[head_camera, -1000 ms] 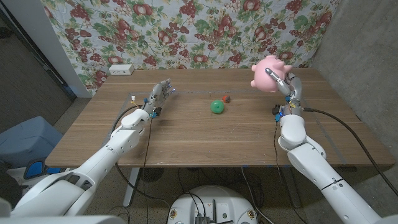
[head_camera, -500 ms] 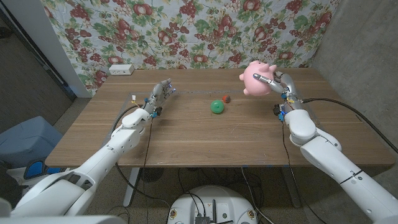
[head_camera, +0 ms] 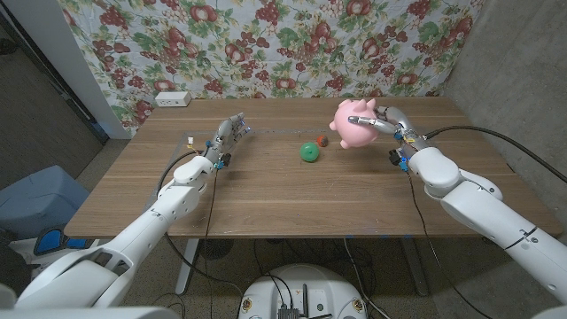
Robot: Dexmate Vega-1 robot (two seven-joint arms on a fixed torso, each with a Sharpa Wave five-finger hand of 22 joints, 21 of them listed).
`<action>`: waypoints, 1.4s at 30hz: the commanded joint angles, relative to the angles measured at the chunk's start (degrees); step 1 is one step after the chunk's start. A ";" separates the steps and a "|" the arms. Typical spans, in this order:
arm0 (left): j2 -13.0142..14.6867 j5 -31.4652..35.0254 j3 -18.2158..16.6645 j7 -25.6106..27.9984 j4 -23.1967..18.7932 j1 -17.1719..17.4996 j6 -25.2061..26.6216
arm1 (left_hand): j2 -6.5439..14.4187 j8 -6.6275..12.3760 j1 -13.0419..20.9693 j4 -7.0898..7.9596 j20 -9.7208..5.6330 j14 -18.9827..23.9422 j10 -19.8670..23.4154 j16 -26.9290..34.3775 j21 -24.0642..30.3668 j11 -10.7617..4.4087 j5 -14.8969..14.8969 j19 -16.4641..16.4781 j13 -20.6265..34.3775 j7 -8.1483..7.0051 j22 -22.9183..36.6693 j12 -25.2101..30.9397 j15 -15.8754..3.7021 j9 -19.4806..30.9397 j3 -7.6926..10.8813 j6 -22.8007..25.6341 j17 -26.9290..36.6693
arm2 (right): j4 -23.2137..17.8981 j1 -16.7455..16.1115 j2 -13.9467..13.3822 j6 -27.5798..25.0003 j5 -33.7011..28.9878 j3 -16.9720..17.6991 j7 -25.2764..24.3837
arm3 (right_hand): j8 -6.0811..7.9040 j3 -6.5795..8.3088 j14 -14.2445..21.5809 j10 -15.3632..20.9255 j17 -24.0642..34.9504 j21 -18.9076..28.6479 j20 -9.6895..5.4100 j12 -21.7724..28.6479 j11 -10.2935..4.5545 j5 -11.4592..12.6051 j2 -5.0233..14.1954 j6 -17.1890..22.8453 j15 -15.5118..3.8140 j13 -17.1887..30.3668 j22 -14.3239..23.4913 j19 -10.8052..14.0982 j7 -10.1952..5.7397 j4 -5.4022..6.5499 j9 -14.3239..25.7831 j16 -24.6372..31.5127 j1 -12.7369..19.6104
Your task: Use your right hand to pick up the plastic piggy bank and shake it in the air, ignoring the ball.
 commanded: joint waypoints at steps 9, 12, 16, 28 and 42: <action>0.79 -0.18 -0.49 0.94 -2.48 1.84 -0.22 | 3.64 0.02 0.52 0.09 -0.10 -0.14 -0.20 -0.10 -0.22 0.26 -0.12 0.56 0.20 -0.09 0.24 -0.02 0.15 0.25 -0.38 0.14 0.11 | -3.12 -1.00 -3.04 -3.59 1.39 -0.10 -1.25 | 0.34 16.68 18.00 19.11 35.20 0.28 -6.66 1.99 -18.64 6.31 16.03 25.20 -25.98 17.71 -0.05 -7.19 -6.00 0.00 12.73 4.56 6.41; 0.82 -0.16 -0.53 0.98 -2.54 1.90 -0.34 | 3.66 0.01 0.53 0.10 -0.10 -0.14 -0.24 -0.10 -0.26 0.25 -0.11 0.56 0.20 -0.13 0.24 -0.04 0.15 0.25 -0.38 0.12 0.11 | -2.37 -2.12 -1.38 -1.01 0.77 0.36 -3.80 | 0.21 16.43 17.93 19.14 34.69 0.31 -6.68 1.78 -18.64 6.13 15.95 25.15 -26.05 17.41 -0.04 -7.16 -6.05 -0.11 12.60 4.39 6.58; 0.78 -0.19 -0.57 0.91 -2.42 1.82 -0.46 | 3.67 -0.01 0.55 0.11 -0.10 -0.12 -0.27 -0.09 -0.31 0.28 -0.11 0.60 0.20 -0.17 0.24 -0.05 0.18 0.25 -0.38 0.10 0.11 | -1.43 -2.78 0.30 1.35 -0.17 0.47 -5.96 | 0.14 16.23 17.89 19.19 34.69 0.35 -6.82 1.68 -18.68 5.96 16.18 25.12 -25.91 17.30 -0.04 -7.06 -6.02 -0.02 12.58 4.48 6.71; 0.38 -0.27 -0.41 0.27 -1.10 0.94 -0.54 | 3.68 0.02 0.62 0.11 -0.03 -0.12 -0.21 -0.10 -0.47 0.25 -0.11 0.65 0.20 -0.17 0.25 -0.03 0.09 0.25 -0.38 0.20 0.11 | 3.05 -4.34 8.74 11.28 -3.70 0.84 -14.74 | -0.23 15.71 17.92 19.39 34.43 0.44 -7.20 1.52 -19.00 5.49 16.39 25.23 -25.97 17.15 -0.05 -6.81 -6.30 0.04 12.10 4.52 6.95; -0.28 -0.37 -0.36 -0.09 0.67 -0.05 -0.74 | 3.69 0.04 0.71 0.09 0.00 -0.09 -0.20 -0.11 -0.66 0.30 -0.11 0.72 0.20 -0.17 0.25 -0.03 0.24 0.26 -0.38 0.27 0.10 | 8.61 -4.43 21.05 20.38 -5.16 1.76 -24.70 | -0.36 15.99 18.31 19.46 33.93 0.49 -7.87 1.36 -19.35 5.47 16.13 25.20 -26.22 17.11 -0.08 -6.47 -6.92 0.08 11.98 3.85 6.80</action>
